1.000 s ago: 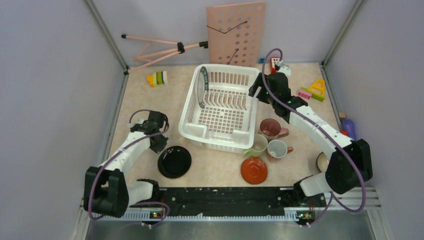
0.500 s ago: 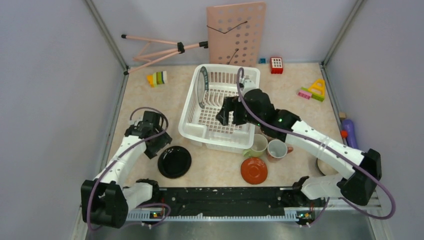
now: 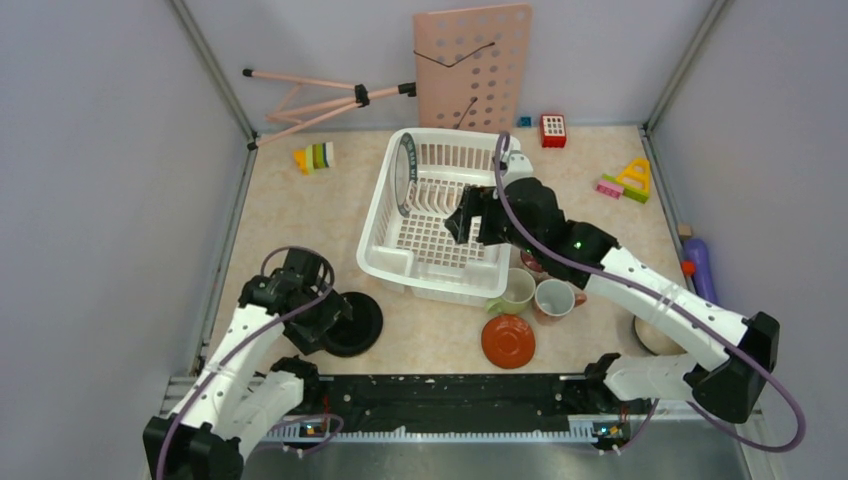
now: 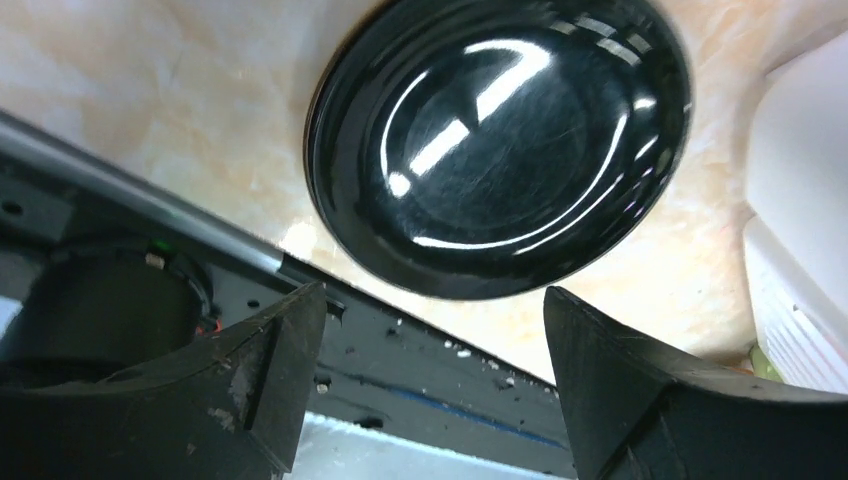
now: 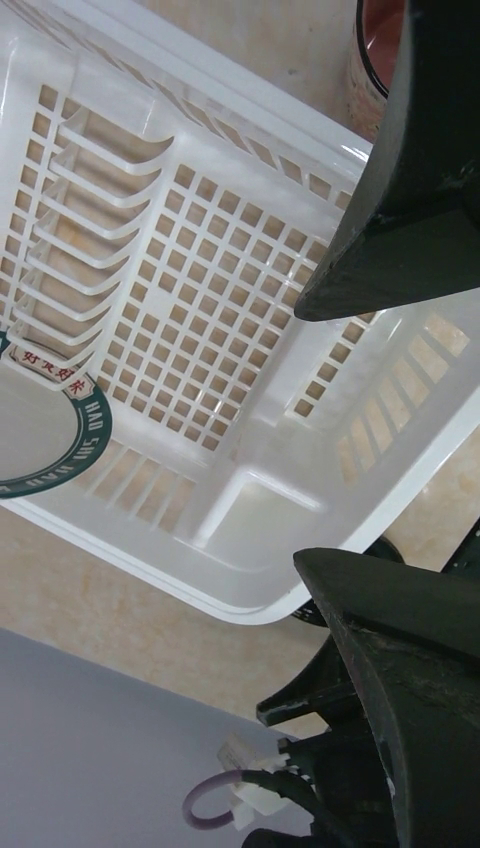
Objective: Load the mixed dishes into the dish rack
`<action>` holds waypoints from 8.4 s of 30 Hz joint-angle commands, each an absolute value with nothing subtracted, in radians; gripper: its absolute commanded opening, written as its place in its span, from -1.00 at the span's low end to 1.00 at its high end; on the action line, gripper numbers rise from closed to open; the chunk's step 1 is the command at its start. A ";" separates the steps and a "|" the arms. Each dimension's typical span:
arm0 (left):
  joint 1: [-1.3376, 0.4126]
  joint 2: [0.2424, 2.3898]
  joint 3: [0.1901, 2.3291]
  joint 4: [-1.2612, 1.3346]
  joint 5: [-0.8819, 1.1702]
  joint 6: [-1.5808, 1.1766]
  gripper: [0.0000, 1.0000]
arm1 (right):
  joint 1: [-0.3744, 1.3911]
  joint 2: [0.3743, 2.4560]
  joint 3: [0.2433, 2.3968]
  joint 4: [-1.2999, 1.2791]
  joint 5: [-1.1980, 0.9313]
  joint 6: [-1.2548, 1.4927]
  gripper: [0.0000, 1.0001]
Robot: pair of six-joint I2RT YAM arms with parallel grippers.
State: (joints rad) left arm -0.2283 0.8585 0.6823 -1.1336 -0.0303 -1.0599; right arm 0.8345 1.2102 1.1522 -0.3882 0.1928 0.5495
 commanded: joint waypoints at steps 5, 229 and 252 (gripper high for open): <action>-0.445 0.959 0.612 -1.168 0.032 -1.331 0.71 | 0.833 1.127 1.128 -0.366 0.244 0.541 0.67; -0.433 1.238 1.035 -0.042 0.523 -0.724 -0.47 | 0.409 1.204 0.939 0.077 -0.525 0.758 -0.82; -0.430 1.303 1.078 -0.098 0.460 -0.724 -1.00 | 0.384 1.218 0.925 0.036 -0.506 0.756 -0.53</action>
